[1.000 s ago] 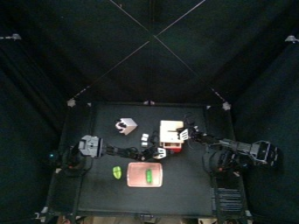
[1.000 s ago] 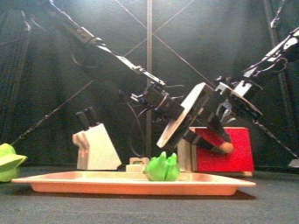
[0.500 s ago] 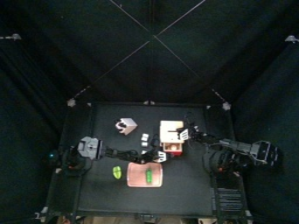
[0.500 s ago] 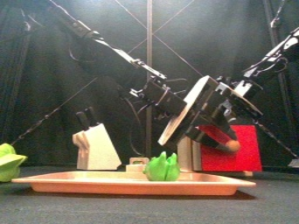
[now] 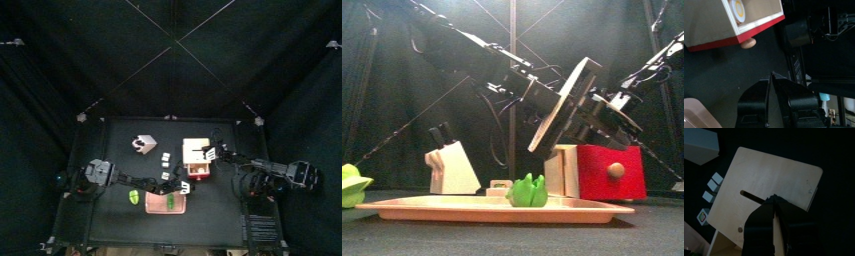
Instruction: Open drawer
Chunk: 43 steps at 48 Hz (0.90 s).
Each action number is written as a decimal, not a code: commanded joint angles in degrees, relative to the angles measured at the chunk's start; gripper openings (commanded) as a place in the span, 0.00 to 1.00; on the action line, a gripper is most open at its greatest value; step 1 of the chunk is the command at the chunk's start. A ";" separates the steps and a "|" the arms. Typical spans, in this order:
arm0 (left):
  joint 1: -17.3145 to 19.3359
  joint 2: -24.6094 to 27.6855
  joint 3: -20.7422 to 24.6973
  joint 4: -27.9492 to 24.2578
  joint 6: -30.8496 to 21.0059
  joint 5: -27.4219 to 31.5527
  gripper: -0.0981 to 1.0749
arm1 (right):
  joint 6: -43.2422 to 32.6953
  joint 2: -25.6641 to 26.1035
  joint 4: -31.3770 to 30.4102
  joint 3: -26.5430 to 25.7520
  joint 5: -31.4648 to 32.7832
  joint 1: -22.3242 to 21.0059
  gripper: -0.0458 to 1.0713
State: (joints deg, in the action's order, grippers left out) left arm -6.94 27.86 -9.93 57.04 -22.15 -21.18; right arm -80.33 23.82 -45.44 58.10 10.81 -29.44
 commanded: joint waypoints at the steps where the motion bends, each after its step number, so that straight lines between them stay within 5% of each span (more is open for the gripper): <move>1: 0.35 -1.49 1.05 -1.32 0.18 -0.26 0.58 | -0.09 -0.35 0.18 0.09 0.26 0.09 0.36; 15: 0.97 -0.70 2.29 1.67 -0.70 -0.35 0.82 | -0.09 -0.35 0.26 0.09 0.26 0.09 0.36; 24: 0.97 2.46 5.89 7.73 -1.14 -0.35 0.83 | -0.09 -0.35 0.26 0.09 0.26 0.09 0.36; 43: 2.37 5.10 9.05 9.84 -1.23 -0.35 0.83 | 0.00 -0.35 0.26 0.26 0.26 0.18 0.36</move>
State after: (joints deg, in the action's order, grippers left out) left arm -5.36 33.84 -2.64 66.71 -23.55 -21.18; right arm -80.33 23.82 -45.35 58.18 10.81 -29.44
